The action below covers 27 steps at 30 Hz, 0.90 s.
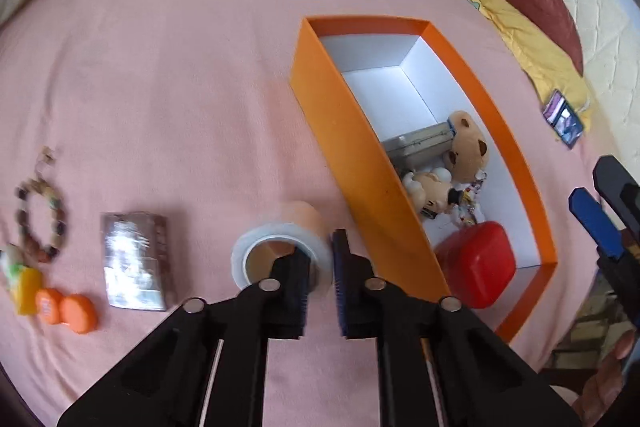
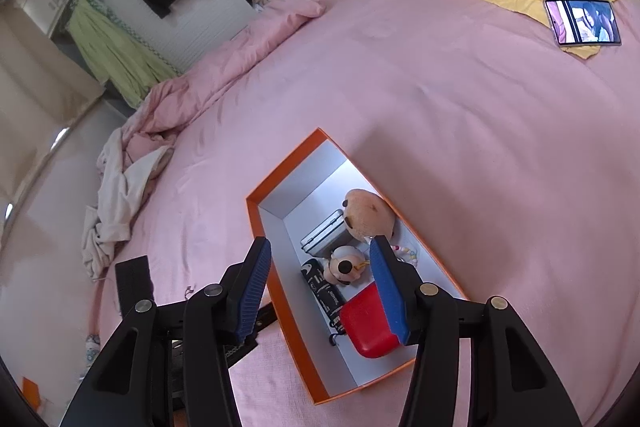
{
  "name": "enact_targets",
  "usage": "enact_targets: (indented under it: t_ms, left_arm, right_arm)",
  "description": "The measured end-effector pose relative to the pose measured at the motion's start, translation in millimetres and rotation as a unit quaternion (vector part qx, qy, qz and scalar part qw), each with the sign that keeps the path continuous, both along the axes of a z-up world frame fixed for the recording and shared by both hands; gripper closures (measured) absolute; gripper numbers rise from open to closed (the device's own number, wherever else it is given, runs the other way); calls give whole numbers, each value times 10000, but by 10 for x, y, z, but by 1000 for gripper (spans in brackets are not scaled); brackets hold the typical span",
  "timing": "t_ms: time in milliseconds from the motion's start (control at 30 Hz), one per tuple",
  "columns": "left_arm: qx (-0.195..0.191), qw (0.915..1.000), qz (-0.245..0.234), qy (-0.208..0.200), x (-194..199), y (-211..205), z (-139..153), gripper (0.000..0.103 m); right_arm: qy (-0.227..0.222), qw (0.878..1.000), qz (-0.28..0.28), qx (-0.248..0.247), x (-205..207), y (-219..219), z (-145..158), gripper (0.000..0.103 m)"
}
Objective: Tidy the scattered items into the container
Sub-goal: 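Lower the clear tape roll into the box and open the left gripper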
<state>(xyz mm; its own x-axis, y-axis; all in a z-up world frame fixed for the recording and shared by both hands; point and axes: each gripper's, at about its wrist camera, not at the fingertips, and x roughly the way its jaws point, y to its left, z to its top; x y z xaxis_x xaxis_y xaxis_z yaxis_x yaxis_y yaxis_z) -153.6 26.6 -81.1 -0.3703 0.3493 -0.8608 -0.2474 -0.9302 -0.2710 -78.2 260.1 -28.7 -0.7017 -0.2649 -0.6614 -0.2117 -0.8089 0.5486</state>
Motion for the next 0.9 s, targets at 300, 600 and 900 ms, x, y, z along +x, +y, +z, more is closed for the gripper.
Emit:
enact_targets:
  t_ms: [300,600,900]
  left_arm:
    - [781,9871,-53,1397,144,79,649,92]
    - [691,9891,-395,1236,62,366,574,41]
    - [670,9810,912,1579,235,-672,750,38]
  right_arm:
    - [60,10000,-15,-26,27,-2,20,52]
    - [189,9997,-87,-91,57,27,47,49]
    - [205,9992,246,226,24,-152,98,49]
